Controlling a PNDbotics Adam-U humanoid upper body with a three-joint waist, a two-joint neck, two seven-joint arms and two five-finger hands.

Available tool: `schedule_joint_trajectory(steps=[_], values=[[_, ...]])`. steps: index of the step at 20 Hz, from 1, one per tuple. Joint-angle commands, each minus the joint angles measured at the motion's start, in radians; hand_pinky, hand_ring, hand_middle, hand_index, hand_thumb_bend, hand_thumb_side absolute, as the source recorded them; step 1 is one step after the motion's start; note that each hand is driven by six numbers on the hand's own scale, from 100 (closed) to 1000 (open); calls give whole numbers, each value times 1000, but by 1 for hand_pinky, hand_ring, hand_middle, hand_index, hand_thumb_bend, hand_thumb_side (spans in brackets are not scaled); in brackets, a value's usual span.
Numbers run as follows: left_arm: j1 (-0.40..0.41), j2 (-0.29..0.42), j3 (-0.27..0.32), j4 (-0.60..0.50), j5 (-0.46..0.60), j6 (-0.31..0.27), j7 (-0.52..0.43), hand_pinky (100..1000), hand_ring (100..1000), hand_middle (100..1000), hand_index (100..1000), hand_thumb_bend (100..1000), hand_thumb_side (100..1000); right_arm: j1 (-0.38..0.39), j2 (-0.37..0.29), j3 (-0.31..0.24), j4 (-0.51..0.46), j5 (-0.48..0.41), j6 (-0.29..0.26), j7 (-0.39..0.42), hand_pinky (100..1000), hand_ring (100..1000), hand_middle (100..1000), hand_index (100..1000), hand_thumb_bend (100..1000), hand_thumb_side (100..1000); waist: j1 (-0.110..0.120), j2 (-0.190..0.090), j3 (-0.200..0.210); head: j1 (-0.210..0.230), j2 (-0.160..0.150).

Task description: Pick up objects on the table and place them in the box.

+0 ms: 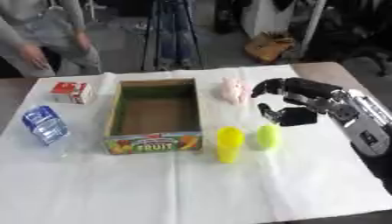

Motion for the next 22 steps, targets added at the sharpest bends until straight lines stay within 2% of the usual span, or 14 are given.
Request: schedule_joint_trajectory(steps=[1,2,3,4,5,8,9,10,11,15,22], values=[[-6,13,0,-19,4,0,-3,553,796,778,811,563,756,-22,-14,1,-35,12,3,-18,793,869,885,896,100,735,0,-11,1,-5,3],[-6,13,0,-19,5,1,-4,553,796,777,811,563,756,-23,-14,4,-41,15,1,-17,794,870,886,897,100,730,0,-12,1,-5,3],[-6,12,0,-19,4,1,-4,553,796,778,811,563,756,-24,-15,12,-47,23,-7,-4,810,889,911,933,100,648,0,-12,2,-6,3],[-6,12,0,-19,5,1,-4,553,796,778,811,563,756,-25,-15,16,-52,31,-16,13,810,889,911,933,100,648,0,-12,2,-6,3],[-6,12,0,-19,5,1,-4,552,796,778,811,563,755,-26,-15,20,-58,38,-27,33,824,901,935,970,207,485,0,-12,3,-7,3],[-6,12,0,-19,5,1,-4,552,796,778,812,563,755,-28,-14,23,-76,50,-58,90,830,906,940,977,237,485,0,-12,2,-7,3],[-6,13,0,-19,5,1,-4,552,796,778,811,563,755,-29,-14,24,-81,49,-65,100,833,907,942,979,206,675,0,-12,2,-8,3],[-6,12,0,-19,5,1,-4,552,796,778,811,563,755,-30,-14,24,-86,47,-70,104,833,907,942,979,206,675,0,-12,2,-9,3],[-6,12,0,-19,5,1,-4,552,796,778,812,563,755,-30,-14,24,-89,43,-72,105,830,903,938,978,154,744,0,-12,2,-9,3],[-6,13,0,-19,5,1,-4,551,796,780,814,563,755,-29,-14,26,-93,24,-69,95,822,897,931,973,104,790,0,-12,3,-9,3],[-6,12,-1,-19,5,2,-6,551,797,781,814,561,756,-38,-2,45,-109,-13,-57,105,809,890,925,968,100,810,0,-13,3,-13,5]])
